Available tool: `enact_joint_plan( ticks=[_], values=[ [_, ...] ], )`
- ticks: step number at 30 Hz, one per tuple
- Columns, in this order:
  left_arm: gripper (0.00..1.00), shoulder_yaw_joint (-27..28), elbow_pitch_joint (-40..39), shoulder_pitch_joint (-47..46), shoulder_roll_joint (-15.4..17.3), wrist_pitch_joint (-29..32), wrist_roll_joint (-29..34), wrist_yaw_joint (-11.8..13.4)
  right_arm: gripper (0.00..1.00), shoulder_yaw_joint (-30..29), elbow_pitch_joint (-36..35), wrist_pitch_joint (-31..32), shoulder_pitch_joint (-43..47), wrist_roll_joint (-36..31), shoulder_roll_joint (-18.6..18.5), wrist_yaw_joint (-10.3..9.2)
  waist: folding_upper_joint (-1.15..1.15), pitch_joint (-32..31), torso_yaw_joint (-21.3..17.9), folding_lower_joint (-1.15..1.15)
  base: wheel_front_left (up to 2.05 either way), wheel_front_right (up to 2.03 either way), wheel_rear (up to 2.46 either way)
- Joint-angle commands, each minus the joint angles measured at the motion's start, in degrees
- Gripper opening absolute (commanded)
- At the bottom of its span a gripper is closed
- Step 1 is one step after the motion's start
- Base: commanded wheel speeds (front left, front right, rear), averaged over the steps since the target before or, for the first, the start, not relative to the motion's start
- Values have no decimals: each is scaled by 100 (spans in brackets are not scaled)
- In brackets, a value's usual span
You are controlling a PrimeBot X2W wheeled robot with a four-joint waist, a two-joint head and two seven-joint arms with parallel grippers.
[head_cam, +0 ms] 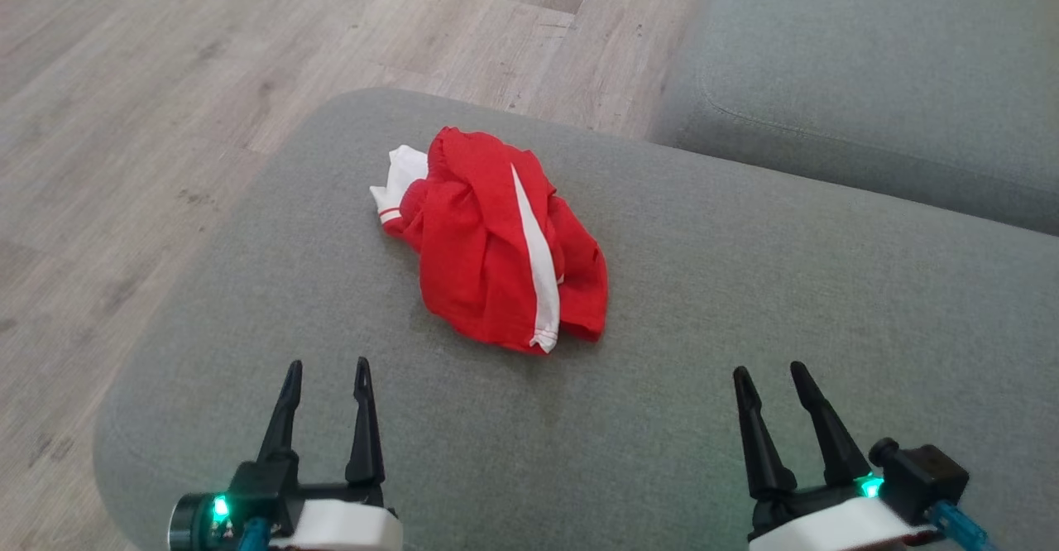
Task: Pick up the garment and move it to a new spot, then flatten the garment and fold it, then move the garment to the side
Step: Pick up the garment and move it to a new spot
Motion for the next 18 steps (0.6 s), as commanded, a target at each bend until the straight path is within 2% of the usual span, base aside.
enact_joint_plan(
  ticks=[1,8,14,17,18],
  values=[
    [100,191,-203,-238,-35,-56,77,-17,100,146,-175,-62,-232,20,-60,-4,0,20,-27,0,0,0,0],
    [100,110,-126,-924,164,57,232,-268,100,125,-198,-62,-327,-6,-60,-4,0,230,-230,0,0,0,0],
    [100,7,63,-2486,592,1034,223,-878,100,130,-234,-62,-408,-30,-60,-4,0,469,-526,0,0,0,0],
    [100,-77,283,-3294,772,1644,199,-1108,100,128,-299,-62,-508,-73,-60,-4,0,657,-727,0,0,0,0],
    [100,-77,283,-3294,772,1644,199,-1108,100,128,-299,-62,-508,-73,-60,-4,0,657,-727,0,0,0,0]
  ],
)
